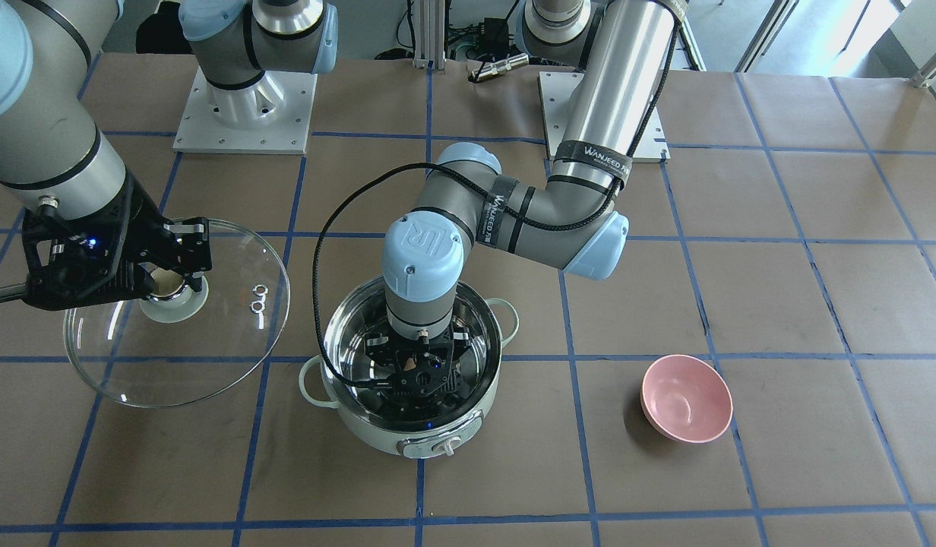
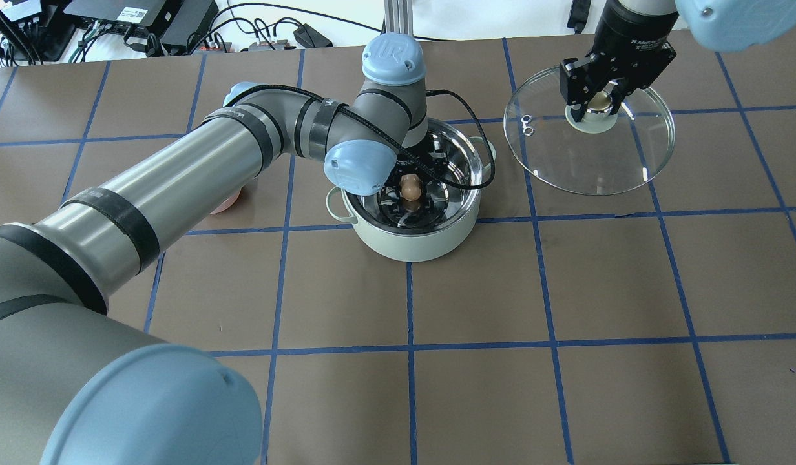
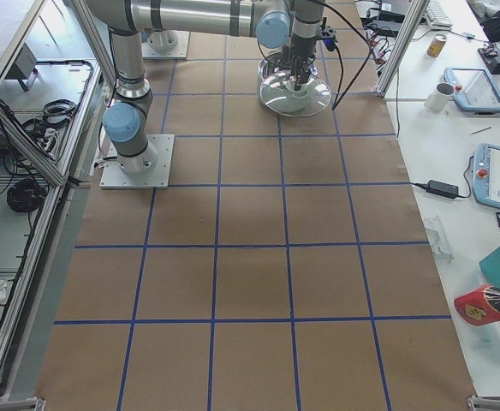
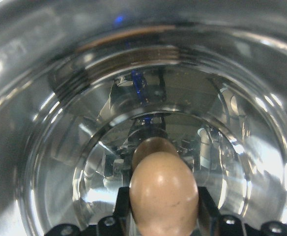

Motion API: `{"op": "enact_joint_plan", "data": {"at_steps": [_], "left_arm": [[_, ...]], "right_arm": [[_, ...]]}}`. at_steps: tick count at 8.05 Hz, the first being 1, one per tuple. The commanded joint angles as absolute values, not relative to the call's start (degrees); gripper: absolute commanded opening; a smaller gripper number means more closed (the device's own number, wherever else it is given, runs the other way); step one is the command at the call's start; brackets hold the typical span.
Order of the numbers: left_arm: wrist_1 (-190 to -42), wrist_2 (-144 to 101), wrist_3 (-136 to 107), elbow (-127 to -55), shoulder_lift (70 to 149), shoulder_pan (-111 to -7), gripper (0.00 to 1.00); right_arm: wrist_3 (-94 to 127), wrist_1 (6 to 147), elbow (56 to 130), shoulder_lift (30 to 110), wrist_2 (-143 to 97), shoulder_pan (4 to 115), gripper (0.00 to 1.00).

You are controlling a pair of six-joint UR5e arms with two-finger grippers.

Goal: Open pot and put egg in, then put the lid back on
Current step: 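Lower the egg into the pot and open the left gripper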

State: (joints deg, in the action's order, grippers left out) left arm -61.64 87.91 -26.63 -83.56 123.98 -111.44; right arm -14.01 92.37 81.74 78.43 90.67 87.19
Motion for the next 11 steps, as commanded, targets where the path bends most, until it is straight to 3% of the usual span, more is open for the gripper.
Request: {"op": "enact_joint_plan", "data": {"at_steps": [1,2,4,8,11], "left_arm": [[-60.29,87.89,-26.63,-84.29,123.84,-111.45,0.56],[-60.38,87.89,-26.63,-84.29,123.75,-111.45,0.57],[-60.29,87.98,-26.81,-84.29,123.49,-111.45,0.78],[-59.24,87.89,-26.72,-84.11,122.09,-111.45,0.92],[-59.5,87.98,-25.84,-83.5,116.74,-111.45,1.0]], "right_arm": [[-14.06,92.37,81.83,78.4,90.7,87.19,0.0],[-14.06,92.37,82.0,78.49,90.7,87.19,0.0],[-14.06,92.37,82.0,78.49,90.7,87.19,0.0],[-14.06,92.37,82.09,78.49,90.7,87.19,0.0],[-14.06,92.37,82.0,78.57,90.7,87.19,0.0]]}}
